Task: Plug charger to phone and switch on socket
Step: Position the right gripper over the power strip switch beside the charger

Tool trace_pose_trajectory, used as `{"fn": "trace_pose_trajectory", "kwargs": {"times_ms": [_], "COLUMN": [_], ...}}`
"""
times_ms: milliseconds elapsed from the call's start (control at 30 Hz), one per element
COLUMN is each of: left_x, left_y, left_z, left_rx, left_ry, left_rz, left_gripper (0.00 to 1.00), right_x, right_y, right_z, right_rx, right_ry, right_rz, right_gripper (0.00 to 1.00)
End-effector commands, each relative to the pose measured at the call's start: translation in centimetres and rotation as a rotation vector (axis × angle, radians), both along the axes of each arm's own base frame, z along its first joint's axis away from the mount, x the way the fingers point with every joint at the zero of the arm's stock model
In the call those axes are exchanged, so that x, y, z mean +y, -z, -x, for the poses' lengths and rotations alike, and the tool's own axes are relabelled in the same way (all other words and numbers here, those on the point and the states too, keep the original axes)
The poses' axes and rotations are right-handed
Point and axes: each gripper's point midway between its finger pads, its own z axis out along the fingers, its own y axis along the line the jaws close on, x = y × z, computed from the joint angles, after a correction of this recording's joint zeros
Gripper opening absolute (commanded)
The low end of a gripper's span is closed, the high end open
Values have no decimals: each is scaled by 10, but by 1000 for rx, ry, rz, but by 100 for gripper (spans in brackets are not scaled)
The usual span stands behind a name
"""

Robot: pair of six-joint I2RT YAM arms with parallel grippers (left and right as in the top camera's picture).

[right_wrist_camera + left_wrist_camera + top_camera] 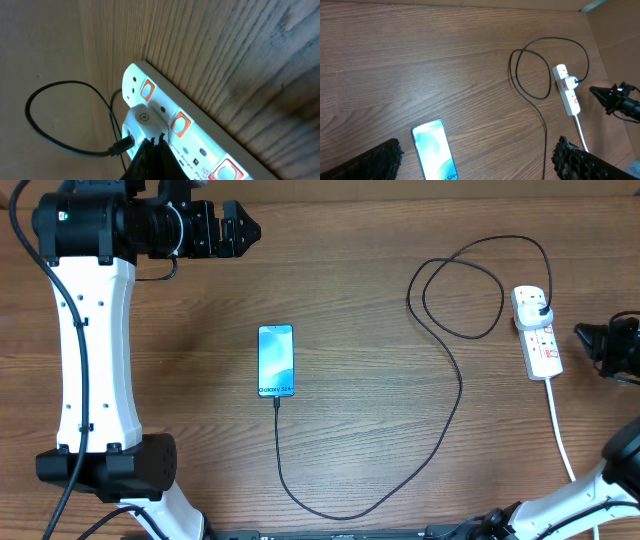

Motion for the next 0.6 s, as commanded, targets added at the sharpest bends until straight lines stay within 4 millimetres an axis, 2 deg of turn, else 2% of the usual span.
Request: {"fn": "trace_pose_trajectory", "kwargs": {"times_ms": [0,100,300,567], "left_x": [0,0,0,0], "left_y": [-3,-3,-3,-3], "left_z": [-1,-1,-1,-1], "left_rx": [-8,-8,-8,-8], "left_ry": [1,1,1,1], "left_rz": [9,9,9,9], "left_gripper": [100,100,100,100], "right_x": [2,7,17,17], "right_y": [-7,-3,18,22], "right_z": [-12,-18,-22,-23], "right_rx": [-55,-60,-17,-14], "right_ry": [-34,-52,-69,-73], "right_rz": [-5,4,-11,0], "right_gripper": [4,4,4,4]}}
